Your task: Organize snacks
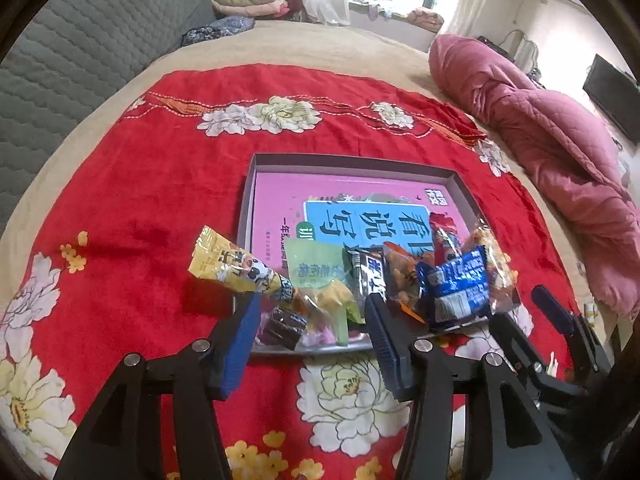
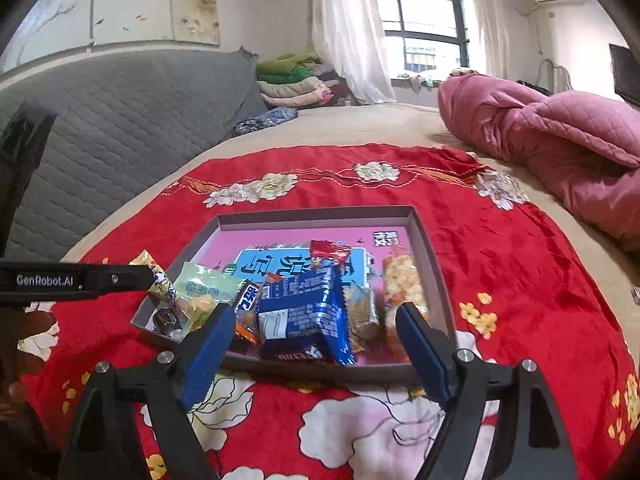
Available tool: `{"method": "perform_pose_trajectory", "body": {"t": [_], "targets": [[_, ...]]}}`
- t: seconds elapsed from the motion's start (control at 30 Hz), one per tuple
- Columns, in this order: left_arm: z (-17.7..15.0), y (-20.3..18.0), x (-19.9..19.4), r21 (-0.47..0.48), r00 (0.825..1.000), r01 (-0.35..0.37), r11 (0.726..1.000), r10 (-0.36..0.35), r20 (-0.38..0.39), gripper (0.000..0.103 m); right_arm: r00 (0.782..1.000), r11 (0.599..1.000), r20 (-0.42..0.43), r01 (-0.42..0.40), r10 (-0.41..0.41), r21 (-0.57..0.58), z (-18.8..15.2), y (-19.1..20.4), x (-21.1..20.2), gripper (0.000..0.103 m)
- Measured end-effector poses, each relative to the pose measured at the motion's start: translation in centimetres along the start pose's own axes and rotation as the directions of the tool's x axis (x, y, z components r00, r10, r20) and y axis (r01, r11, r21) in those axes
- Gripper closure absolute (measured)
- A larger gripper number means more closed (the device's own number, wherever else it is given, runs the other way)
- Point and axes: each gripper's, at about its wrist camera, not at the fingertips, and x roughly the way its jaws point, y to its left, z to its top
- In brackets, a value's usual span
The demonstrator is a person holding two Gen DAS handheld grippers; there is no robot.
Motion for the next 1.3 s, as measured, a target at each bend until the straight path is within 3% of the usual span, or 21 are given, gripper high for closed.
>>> {"method": "perform_pose_trajectory", "body": {"t": [0.23, 0.37, 0.5, 0.93, 1.3], "targets": [[-1.9, -1.1, -2.0, 0.049, 1.000, -0.006, 0.999, 0.006, -0.004, 0.047, 0.998, 0.999, -0.051, 0.034, -0.032, 0.040, 0.1, -0.5, -1.6, 0.013], [-3.3, -1.5, -2.7, 0.051, 1.000, 0.006, 0.999, -0.005, -0.025, 0.037, 0.993, 0.998, -0.108, 0.053, -0.051, 0.014, -0.3, 0.1, -2.9, 0.012], [-4.5, -2.1, -3.1, 0.045, 0.999, 0.020, 0.999, -0.018, -0.047, 0.037, 0.989, 0.998, -0.134, 0.061, -0.059, 0.008, -1.1, 0.6, -4.4, 0.009], [-8.4, -3.1, -4.0, 0.041, 0.994, 0.001, 0.999, 0.003, -0.110, 0.037, 0.984, 0.995, -0.151, 0.096, -0.093, 0.009, -2.7, 1.2, -6.8, 0.003], [-8.5, -3.1, -4.4, 0.046, 0.995, -0.002, 0.999, 0.007, -0.102, 0.037, 0.981, 0.994, -0.160, 0.112, -0.108, 0.014, -3.1, 0.9, -6.8, 0.002]]}}
